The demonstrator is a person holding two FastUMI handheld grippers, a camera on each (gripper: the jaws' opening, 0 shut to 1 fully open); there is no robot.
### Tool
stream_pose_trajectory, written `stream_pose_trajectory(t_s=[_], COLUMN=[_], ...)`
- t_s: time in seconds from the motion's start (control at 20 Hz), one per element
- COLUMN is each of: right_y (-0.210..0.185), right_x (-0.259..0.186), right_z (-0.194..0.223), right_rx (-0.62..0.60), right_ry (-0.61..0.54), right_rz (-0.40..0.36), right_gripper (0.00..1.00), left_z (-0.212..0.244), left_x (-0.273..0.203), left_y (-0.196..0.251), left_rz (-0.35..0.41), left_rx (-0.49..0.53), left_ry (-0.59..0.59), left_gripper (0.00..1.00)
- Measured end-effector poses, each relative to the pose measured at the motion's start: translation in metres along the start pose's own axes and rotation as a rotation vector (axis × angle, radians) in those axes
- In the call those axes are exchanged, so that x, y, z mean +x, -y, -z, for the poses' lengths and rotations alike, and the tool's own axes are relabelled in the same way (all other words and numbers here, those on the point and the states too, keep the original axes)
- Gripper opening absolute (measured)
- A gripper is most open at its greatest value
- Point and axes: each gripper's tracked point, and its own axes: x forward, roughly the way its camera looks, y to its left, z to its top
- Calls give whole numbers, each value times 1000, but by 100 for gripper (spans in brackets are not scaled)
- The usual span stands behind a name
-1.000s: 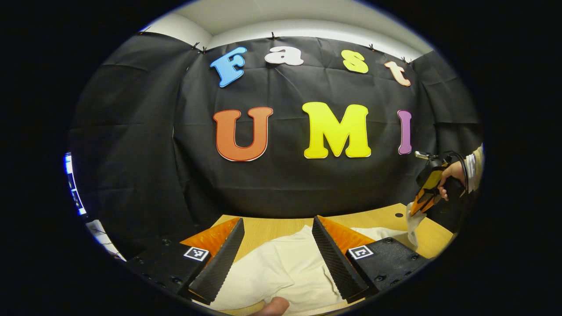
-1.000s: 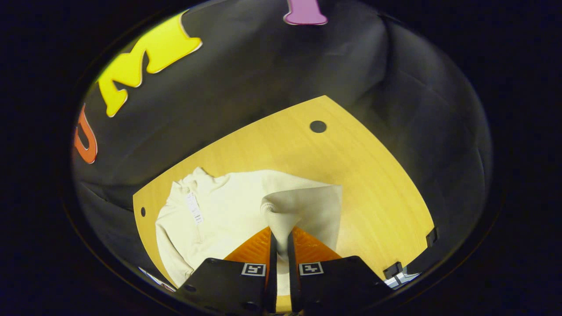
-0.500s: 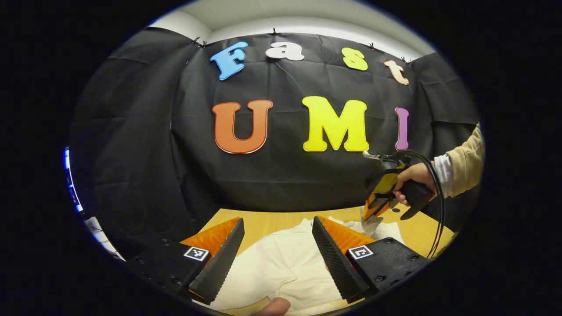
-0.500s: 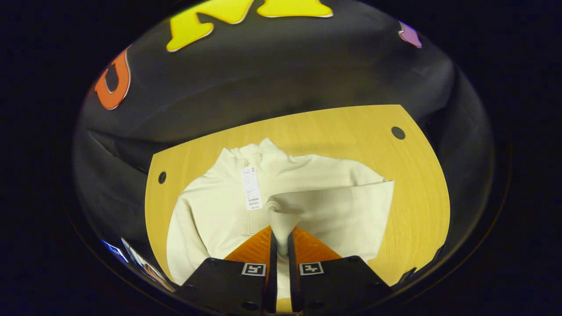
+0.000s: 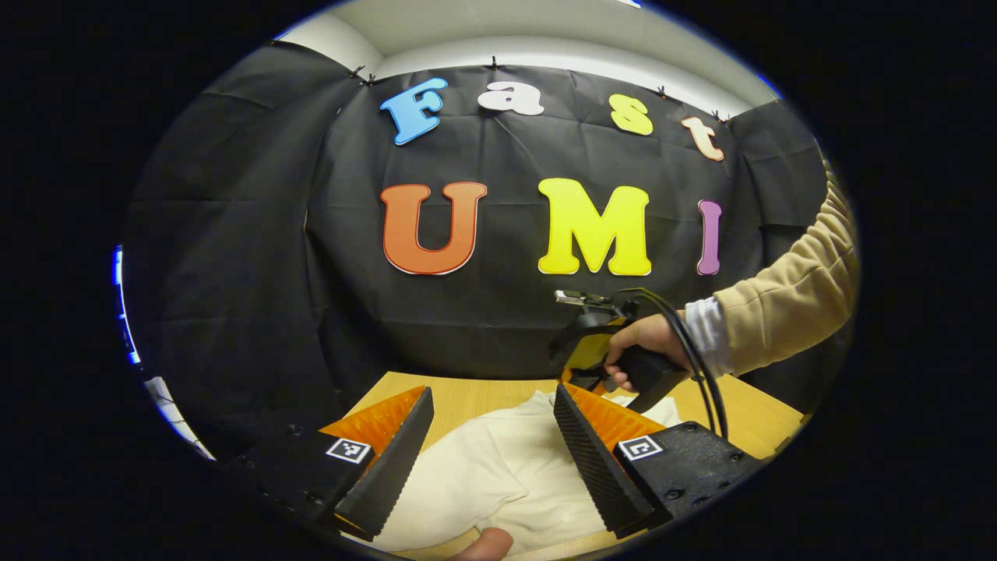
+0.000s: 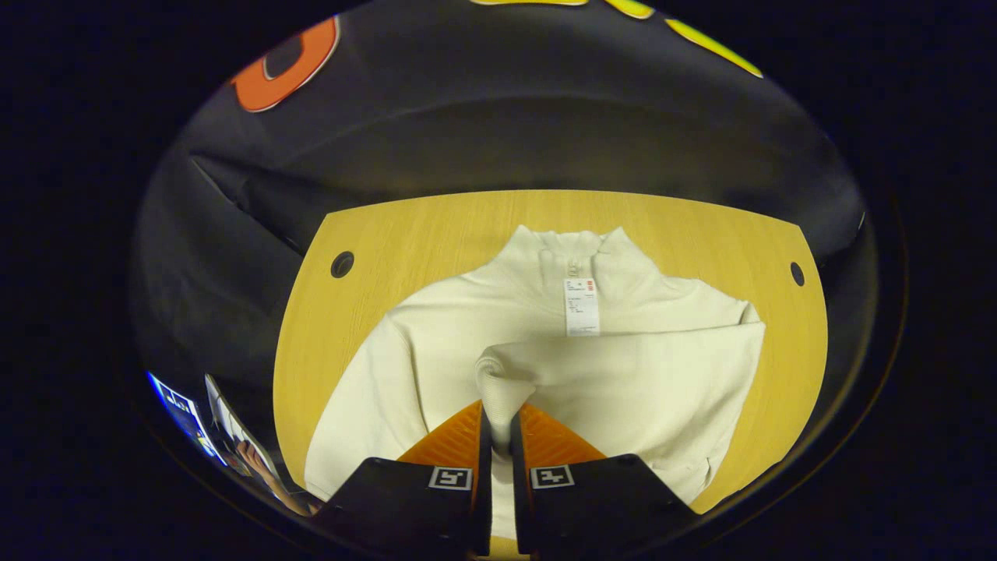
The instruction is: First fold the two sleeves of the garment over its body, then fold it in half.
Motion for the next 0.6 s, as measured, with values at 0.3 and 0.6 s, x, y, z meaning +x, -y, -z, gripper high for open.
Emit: stream_pose_trajectory(t_s=[0.3, 0.6], right_y=[-74, -99], right_x=[45, 59], right_z=[24, 27], right_rx=[-53, -7], right_ry=[-51, -67], right_rz=[-50, -65], right_gripper=[13, 13], left_z=[22, 41], left_x=[-7, -17], left_y=[-5, -6], left_rz=[-12, -21], left_rx=[15, -37], left_ry=[-28, -60], left_gripper=[99, 99])
